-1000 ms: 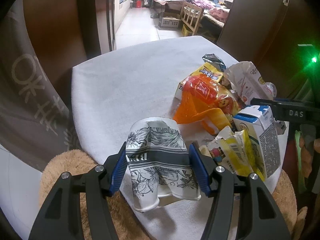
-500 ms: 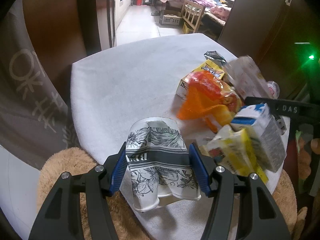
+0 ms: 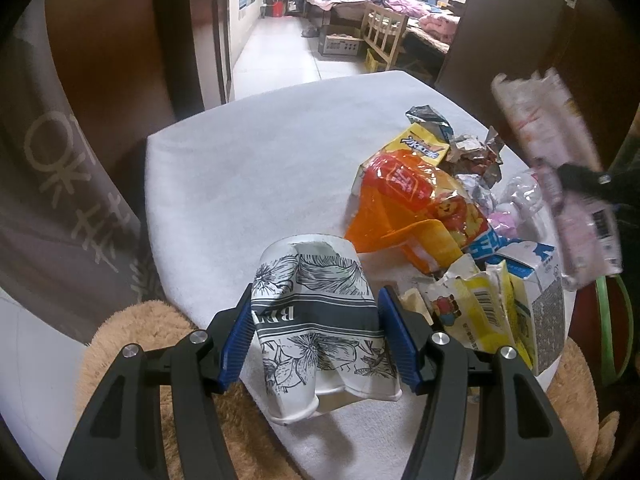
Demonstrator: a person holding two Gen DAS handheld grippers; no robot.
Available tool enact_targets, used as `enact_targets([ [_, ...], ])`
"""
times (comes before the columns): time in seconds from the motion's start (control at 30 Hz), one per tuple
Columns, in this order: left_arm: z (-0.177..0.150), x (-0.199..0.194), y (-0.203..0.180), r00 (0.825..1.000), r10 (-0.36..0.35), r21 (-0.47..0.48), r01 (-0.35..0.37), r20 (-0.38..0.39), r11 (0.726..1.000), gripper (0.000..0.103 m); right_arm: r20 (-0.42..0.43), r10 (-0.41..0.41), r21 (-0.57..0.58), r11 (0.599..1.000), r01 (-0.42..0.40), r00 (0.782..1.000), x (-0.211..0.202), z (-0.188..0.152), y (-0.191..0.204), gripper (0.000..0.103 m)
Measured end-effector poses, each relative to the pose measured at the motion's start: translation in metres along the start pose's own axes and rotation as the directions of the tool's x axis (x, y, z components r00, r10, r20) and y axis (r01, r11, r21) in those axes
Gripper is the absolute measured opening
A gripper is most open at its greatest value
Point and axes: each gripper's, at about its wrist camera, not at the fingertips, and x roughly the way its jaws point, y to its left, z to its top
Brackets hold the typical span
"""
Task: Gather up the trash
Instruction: 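Drop the paper cup and Pocky box into the green bin with both tools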
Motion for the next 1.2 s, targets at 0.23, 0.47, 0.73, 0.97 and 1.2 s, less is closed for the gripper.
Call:
enact_targets([
  [0.23,0.001,-0.023,-0.015,0.999,0.004,0.066,-0.007,0.040,0.998,0.057,0.105,0.079,0.040,0.996,-0.083,0.991,-0.058,-0.017,0.003,0.031],
  [0.47,0.014,-0.059,-0.043,0.993,-0.070,0.111,0.059,0.097,0.992,0.057,0.220,0.143,0.134,0.975,-0.175,0.965,-0.102,-0.024,-0.018,0.031],
  [0.73,0.027,-0.091,-0.077,0.977,-0.160,0.155,0.137,0.143,0.978,0.057,0.320,0.175,0.205,0.947,-0.248,0.931,-0.142,-0.030,-0.046,0.031],
  [0.97,0.034,-0.098,-0.115,0.961,-0.247,0.204,0.218,0.128,0.954,0.057,0.366,0.157,0.253,0.932,-0.260,0.917,-0.169,-0.038,-0.071,0.031],
  [1.2,0.032,-0.095,-0.175,0.933,-0.350,0.284,0.314,0.083,0.906,0.057,0.413,0.135,0.290,0.918,-0.271,0.901,-0.197,-0.050,-0.099,0.031],
])
